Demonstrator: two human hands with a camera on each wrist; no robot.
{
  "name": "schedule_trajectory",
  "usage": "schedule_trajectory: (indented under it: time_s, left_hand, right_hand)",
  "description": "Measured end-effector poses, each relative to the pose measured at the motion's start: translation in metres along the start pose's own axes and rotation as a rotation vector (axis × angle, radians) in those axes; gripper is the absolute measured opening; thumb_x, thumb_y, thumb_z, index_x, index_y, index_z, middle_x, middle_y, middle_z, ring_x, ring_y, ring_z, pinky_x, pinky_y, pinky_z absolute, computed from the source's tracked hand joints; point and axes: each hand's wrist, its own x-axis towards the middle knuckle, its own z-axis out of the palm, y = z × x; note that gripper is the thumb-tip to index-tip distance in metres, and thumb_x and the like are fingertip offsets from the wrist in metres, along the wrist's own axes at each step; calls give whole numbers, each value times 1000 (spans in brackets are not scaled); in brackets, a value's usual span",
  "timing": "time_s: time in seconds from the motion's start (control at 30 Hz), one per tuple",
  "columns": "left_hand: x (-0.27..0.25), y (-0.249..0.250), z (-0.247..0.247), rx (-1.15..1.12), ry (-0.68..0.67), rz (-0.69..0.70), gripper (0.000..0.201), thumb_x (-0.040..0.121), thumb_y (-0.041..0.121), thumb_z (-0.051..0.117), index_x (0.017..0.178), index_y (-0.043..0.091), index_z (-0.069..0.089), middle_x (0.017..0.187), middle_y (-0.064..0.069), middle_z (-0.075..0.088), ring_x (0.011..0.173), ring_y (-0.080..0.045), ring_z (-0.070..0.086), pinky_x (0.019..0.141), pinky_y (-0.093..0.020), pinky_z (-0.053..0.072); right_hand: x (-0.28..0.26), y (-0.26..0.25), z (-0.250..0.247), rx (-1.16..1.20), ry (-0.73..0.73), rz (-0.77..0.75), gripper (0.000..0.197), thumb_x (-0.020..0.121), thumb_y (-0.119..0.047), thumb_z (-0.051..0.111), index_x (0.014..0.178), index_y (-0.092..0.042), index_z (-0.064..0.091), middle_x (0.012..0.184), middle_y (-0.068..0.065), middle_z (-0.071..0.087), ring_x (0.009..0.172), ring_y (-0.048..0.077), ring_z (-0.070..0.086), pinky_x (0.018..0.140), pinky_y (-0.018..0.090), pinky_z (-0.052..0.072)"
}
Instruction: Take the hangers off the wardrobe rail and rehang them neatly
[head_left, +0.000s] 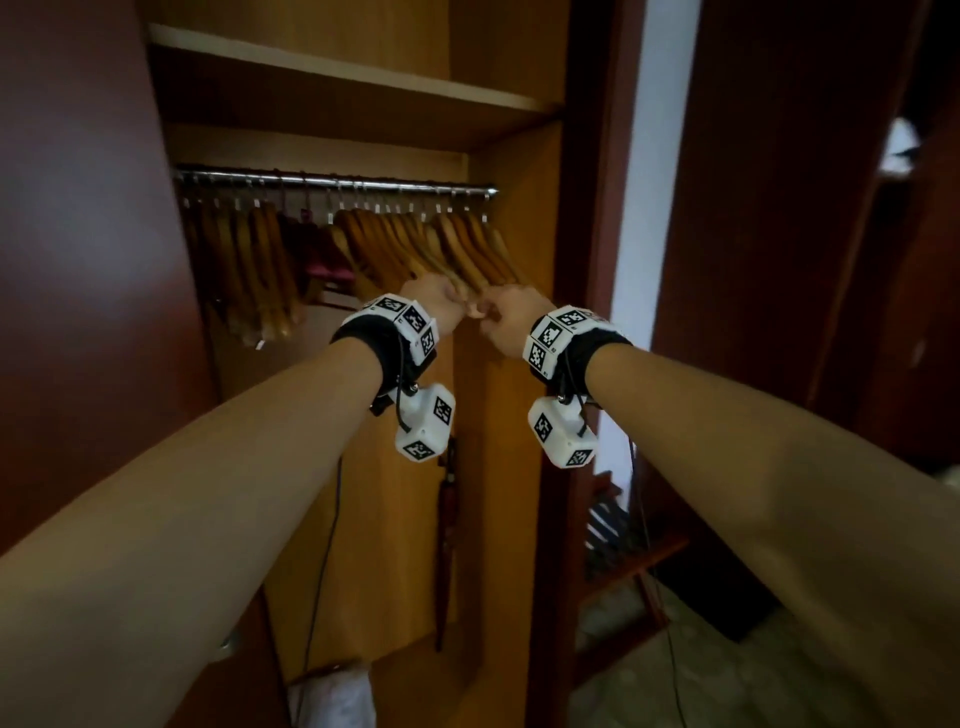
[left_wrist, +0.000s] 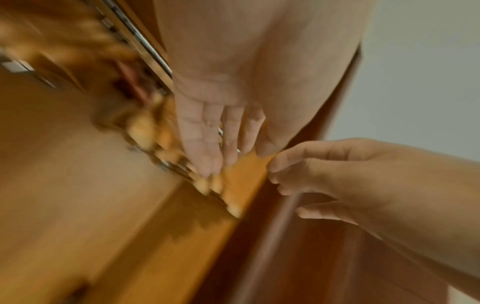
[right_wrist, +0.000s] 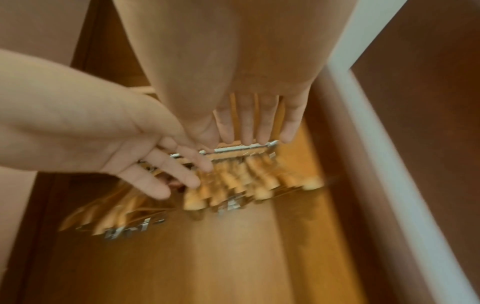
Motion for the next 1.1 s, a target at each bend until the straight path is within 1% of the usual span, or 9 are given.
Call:
schedule_trajectory:
  time_s: [0.1, 0.2, 0.33, 0.47, 0.53, 0.7, 0.83, 0.97, 1.1]
  left_hand:
    - [-23, 34, 28, -60, -101, 21, 20, 93, 17, 52, 110, 15, 62, 104, -10, 62, 90, -32, 67, 73, -48, 60]
    - [-49, 70, 59, -132, -167, 52, 21, 93, 17, 53, 113, 17, 61, 104, -11, 63, 93, -31, 68, 72, -48, 60]
    - [-99, 121, 103, -215, -246, 93, 17, 89, 14, 53, 104, 14, 63, 99, -13, 66, 89, -28, 68, 64, -40, 61]
    - [-161, 172, 147, -253, -370, 154, 9, 86, 16, 57, 88, 24, 61, 97, -12, 68, 85, -27, 69, 65, -43, 61]
    - [-195, 198, 169, -270, -436, 203, 12, 88, 15, 57, 84, 25, 60, 98, -10, 68, 84, -25, 69, 64, -41, 61]
    - [-280, 255, 227, -297, -577, 287, 10, 91, 15, 58, 91, 25, 59, 95, -6, 65, 72, -16, 64, 48, -30, 55]
    - [-345, 304, 272, -297, -700, 362, 15, 93, 16, 57, 108, 19, 61, 94, -7, 64, 73, -15, 64, 50, -29, 58]
    - [-402, 349, 317, -269, -825, 396, 19, 94, 17, 56, 113, 18, 59, 87, -4, 61, 74, -15, 62, 51, -28, 57]
    - [-449, 389, 373, -200, -1027, 428, 31, 95, 16, 54, 126, 14, 55, 93, -5, 59, 85, -20, 63, 59, -34, 59]
  right_hand:
    - [-37, 29, -26, 40, -9, 89, 27, 92, -24, 53, 117, -17, 61, 115, 6, 61, 102, 27, 61, 87, 36, 52]
    - [-83, 61, -51, 15, 10, 156, 27, 90, -22, 54, 116, -16, 62, 112, 6, 64, 100, 27, 61, 81, 30, 49]
    - [-156, 105, -79, -39, -31, 267, 32, 92, -24, 51, 122, -15, 59, 122, 5, 63, 107, 26, 60, 91, 36, 50]
    - [-243, 145, -110, -58, -29, 415, 32, 89, -26, 53, 120, -21, 60, 118, 1, 63, 98, 23, 62, 84, 32, 51]
    - [-288, 161, -124, -57, -38, 466, 30, 89, -26, 54, 118, -22, 61, 115, 1, 65, 100, 24, 63, 88, 35, 53]
    - [-406, 195, -155, -76, -49, 605, 32, 90, -25, 55, 121, -20, 60, 119, 3, 65, 107, 25, 62, 91, 37, 53]
    - [-498, 223, -181, -140, -89, 725, 33, 93, -25, 52, 126, -20, 57, 122, 1, 62, 109, 23, 61, 85, 33, 50]
    - [-575, 259, -204, -141, -69, 886, 34, 92, -26, 55, 126, -20, 58, 127, 7, 61, 109, 28, 61, 94, 39, 51]
    - [-641, 298, -224, -144, -75, 1023, 37, 92, -29, 57, 128, -20, 57, 127, 6, 60, 112, 27, 59, 93, 35, 51]
